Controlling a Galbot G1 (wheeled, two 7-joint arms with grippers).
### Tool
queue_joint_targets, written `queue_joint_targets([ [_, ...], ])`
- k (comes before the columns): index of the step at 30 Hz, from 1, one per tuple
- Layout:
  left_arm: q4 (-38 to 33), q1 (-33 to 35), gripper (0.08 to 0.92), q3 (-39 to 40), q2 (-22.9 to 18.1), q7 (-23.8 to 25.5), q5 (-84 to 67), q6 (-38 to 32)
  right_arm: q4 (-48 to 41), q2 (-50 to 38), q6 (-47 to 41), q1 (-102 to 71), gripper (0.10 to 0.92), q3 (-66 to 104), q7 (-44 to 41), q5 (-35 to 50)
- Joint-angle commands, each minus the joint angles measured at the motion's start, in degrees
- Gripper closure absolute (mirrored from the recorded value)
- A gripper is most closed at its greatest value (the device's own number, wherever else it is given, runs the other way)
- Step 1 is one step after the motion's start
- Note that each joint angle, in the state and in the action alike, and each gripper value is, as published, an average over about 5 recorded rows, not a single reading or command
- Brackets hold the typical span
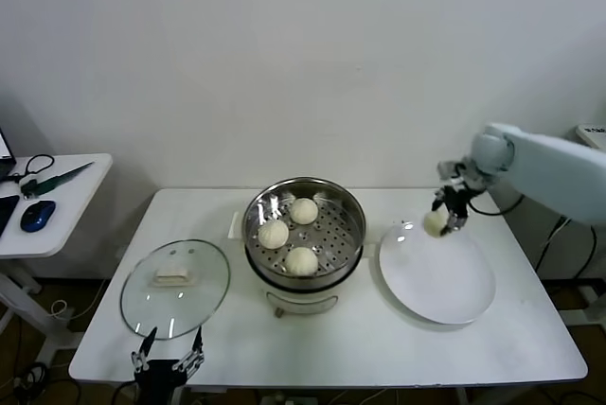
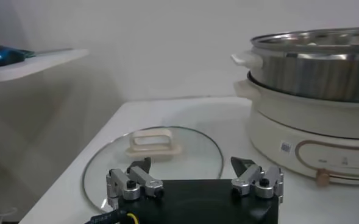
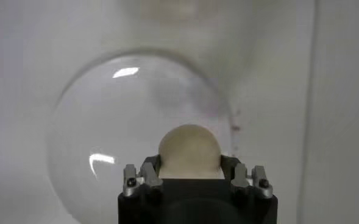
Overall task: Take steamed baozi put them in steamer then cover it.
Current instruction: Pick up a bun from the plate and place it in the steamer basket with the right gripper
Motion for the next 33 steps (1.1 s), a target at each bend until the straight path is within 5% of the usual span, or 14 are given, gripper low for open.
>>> queue_joint_targets([
  [1, 0.12, 0.07, 0.177, 0.00, -0.03, 0.00, 0.03, -0.08, 18.01, 8.23, -6.20, 25.97, 0.372, -11.74, 1.11, 23.47],
  [14, -1.69, 0.31, 0.177, 0.30, 0.66, 0.16, -0.38, 0.45, 17.84, 19.49, -11.73, 11.04, 0.372, -8.61, 11.06, 21.97],
  [33, -1.16, 0.41, 0.177, -0.24, 0.68, 0.17, -0.14, 0.31, 13.19, 18.95, -15.44, 0.16, 0.372, -7.98, 17.04, 14.53],
])
